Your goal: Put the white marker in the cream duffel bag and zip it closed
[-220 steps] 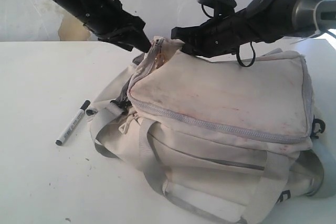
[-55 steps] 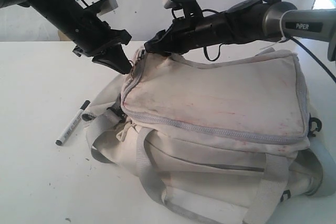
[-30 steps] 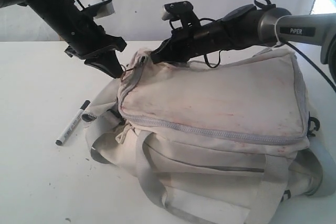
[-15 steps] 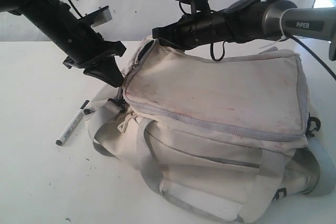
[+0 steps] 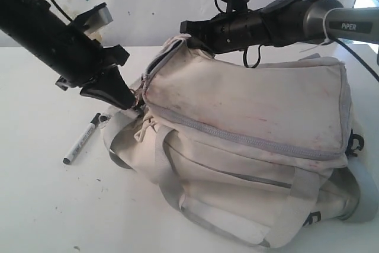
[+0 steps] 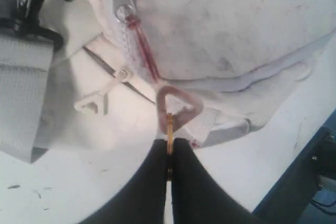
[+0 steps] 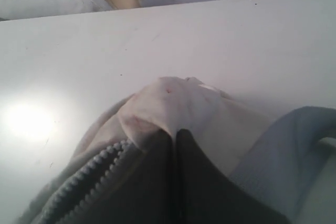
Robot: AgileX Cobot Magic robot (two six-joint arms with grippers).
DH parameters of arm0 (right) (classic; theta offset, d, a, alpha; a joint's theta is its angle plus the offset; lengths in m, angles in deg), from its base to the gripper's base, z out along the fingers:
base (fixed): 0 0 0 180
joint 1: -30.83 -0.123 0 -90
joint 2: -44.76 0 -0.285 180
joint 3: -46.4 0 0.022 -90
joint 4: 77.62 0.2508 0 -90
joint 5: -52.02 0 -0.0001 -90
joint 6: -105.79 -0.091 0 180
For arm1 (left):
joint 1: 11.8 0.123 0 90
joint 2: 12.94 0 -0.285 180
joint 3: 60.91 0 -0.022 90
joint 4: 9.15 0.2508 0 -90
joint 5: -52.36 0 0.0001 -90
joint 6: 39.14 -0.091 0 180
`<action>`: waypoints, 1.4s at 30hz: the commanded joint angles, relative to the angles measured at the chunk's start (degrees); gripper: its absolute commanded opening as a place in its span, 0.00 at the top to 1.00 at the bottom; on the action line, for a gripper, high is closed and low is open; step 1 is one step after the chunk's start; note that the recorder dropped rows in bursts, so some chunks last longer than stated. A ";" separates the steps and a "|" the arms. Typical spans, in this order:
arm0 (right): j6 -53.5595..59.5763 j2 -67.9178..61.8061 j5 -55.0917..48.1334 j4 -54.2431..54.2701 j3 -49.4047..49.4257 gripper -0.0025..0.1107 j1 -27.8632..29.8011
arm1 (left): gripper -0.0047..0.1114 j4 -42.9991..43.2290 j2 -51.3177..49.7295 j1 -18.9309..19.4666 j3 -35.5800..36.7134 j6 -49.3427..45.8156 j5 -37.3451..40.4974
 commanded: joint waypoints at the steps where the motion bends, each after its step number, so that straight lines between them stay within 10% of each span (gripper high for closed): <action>1: -0.53 1.02 0.35 0.68 -0.40 0.98 0.78 | 0.96 -6.80 4.27 0.30 7.11 -5.02 0.85; 11: -1.78 1.02 -1.02 -0.03 -0.40 0.98 0.78 | 0.96 -34.21 5.93 -0.04 25.59 -24.41 0.85; 20: -1.66 1.02 -2.42 -2.18 -0.40 0.98 0.78 | 0.96 -42.29 5.93 -0.17 31.65 -29.76 0.85; 25: -1.66 1.02 -3.72 -2.18 -0.40 0.96 0.78 | 0.82 -42.00 5.93 -0.17 31.65 -29.44 0.85; 32: -1.66 1.67 -7.80 -2.18 -0.40 0.66 0.78 | 0.40 -41.77 5.93 0.19 31.65 -29.40 -2.61; 42: -13.94 6.51 -15.00 -18.86 -0.40 0.58 0.78 | 0.39 -27.26 6.05 4.05 24.21 -18.39 -6.61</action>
